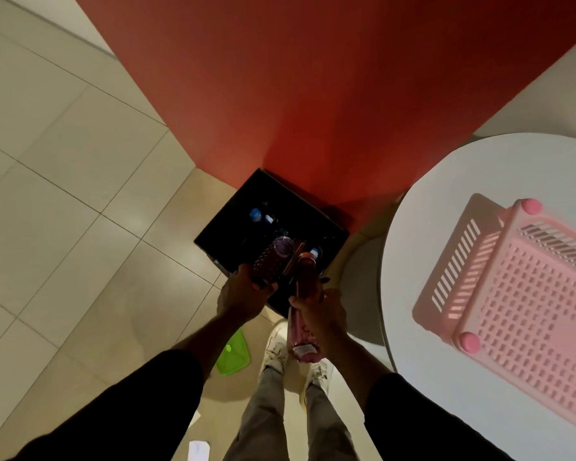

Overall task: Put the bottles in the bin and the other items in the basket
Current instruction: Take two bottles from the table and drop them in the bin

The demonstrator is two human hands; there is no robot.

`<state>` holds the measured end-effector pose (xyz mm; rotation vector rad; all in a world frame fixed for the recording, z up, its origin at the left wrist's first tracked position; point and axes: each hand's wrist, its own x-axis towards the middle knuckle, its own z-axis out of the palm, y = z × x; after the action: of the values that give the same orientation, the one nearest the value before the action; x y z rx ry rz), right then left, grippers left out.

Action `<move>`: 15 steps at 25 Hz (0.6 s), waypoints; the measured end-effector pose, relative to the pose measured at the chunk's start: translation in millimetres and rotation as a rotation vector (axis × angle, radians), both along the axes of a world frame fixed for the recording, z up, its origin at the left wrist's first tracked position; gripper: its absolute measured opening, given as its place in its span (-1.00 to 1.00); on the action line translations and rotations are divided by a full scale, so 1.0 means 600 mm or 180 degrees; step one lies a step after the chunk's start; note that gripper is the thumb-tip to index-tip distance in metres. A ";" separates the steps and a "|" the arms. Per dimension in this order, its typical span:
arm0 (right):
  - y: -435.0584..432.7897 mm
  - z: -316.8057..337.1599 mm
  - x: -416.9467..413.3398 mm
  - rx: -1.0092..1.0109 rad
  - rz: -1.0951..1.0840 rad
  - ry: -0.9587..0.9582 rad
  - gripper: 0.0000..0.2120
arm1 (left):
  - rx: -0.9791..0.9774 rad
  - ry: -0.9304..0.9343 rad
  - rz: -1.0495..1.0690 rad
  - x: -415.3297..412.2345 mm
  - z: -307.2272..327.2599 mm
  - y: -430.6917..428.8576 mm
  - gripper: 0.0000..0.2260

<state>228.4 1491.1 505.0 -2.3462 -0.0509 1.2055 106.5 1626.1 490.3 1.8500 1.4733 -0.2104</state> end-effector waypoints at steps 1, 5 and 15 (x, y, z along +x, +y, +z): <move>0.015 -0.012 0.007 -0.0006 -0.0009 0.0022 -0.27 | -0.0001 0.0003 -0.0047 0.011 -0.015 0.017 -0.39; 0.072 -0.055 0.034 0.0016 -0.0195 -0.0019 -0.12 | 0.0094 0.0001 -0.0197 0.039 -0.067 0.074 -0.35; 0.103 -0.133 0.015 0.0011 0.0301 -0.0207 0.02 | 0.0088 0.0791 -0.1095 0.055 -0.169 0.121 0.13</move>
<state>237.3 1552.9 425.1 -2.4036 -0.1880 1.1715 139.6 1698.7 388.8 2.1536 1.3100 -0.6071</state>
